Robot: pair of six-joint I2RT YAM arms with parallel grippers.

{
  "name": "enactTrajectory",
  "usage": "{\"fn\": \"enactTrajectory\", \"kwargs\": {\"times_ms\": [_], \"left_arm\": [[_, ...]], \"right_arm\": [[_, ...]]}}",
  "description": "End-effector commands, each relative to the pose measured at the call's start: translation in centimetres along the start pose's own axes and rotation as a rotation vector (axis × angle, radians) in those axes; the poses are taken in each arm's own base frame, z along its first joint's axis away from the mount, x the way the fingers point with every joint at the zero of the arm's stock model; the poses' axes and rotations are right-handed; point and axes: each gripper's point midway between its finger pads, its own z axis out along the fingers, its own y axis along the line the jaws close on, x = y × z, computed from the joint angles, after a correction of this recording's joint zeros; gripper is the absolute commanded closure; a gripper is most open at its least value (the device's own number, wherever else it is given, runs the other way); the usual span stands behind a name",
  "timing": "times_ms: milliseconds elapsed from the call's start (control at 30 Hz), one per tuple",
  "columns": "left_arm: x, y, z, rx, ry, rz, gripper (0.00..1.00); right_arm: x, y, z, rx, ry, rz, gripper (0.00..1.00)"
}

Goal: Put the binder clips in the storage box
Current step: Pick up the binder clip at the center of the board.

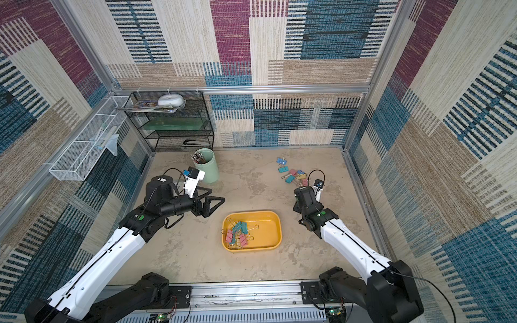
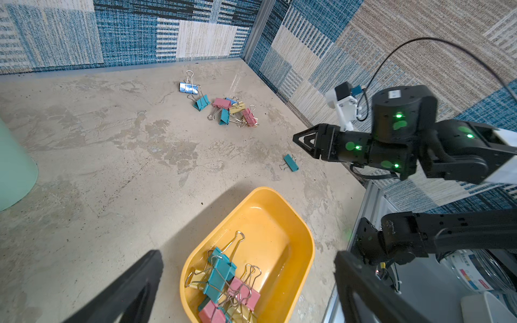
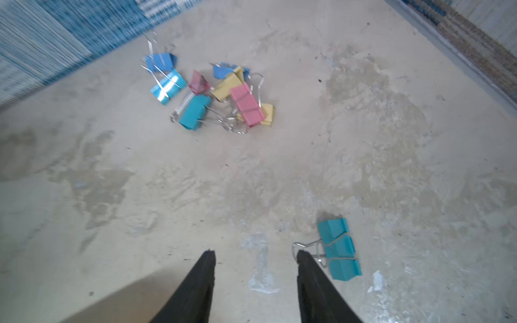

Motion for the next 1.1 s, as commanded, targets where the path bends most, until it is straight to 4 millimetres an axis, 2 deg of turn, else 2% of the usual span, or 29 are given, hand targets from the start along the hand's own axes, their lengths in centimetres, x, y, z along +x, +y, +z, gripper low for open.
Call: {"fn": "enactTrajectory", "kwargs": {"times_ms": [0, 167, 300, 367, 567, 667, 767, 867, 933, 1067], "left_arm": [[-0.3, -0.1, 0.0, 0.002, -0.016, 0.004, 0.00], [-0.3, 0.0, 0.0, 0.001, -0.016, 0.003, 0.00], [-0.4, 0.0, 0.0, 0.000, -0.018, 0.002, 0.00], [-0.3, 0.0, 0.0, 0.000, -0.016, 0.000, 0.00], [-0.3, 0.1, 0.0, -0.005, -0.017, -0.005, 0.00], [-0.2, 0.2, 0.1, -0.006, -0.011, -0.013, 0.00], [-0.2, 0.3, 0.3, -0.005, -0.007, -0.024, 0.00], [-0.3, 0.2, 0.6, 0.001, 0.000, -0.057, 0.01], [-0.9, 0.4, 0.9, -0.038, -0.013, -0.118, 0.08], [-1.8, -0.9, 2.1, -0.120, -0.041, -0.186, 0.38]], "right_arm": [[2.2, -1.6, 2.2, 0.078, 0.119, -0.066, 0.48], [3.2, -4.3, 4.3, 0.263, 0.146, -0.152, 0.48], [2.8, -4.4, 4.8, 0.275, 0.150, -0.152, 0.53], [2.7, -4.6, 4.8, 0.285, 0.138, -0.147, 0.61], [3.1, -4.4, 4.6, 0.248, 0.144, -0.130, 0.97], [2.4, -4.2, 3.8, 0.229, 0.129, -0.127, 1.00], [1.0, -3.5, 2.3, 0.189, 0.111, -0.122, 1.00], [-0.6, -1.1, -0.1, 0.052, 0.078, -0.084, 1.00], [-1.4, 1.6, -2.4, -0.114, 0.046, -0.081, 1.00], [-2.1, 6.0, -7.6, -0.372, -0.013, -0.006, 1.00]]}}
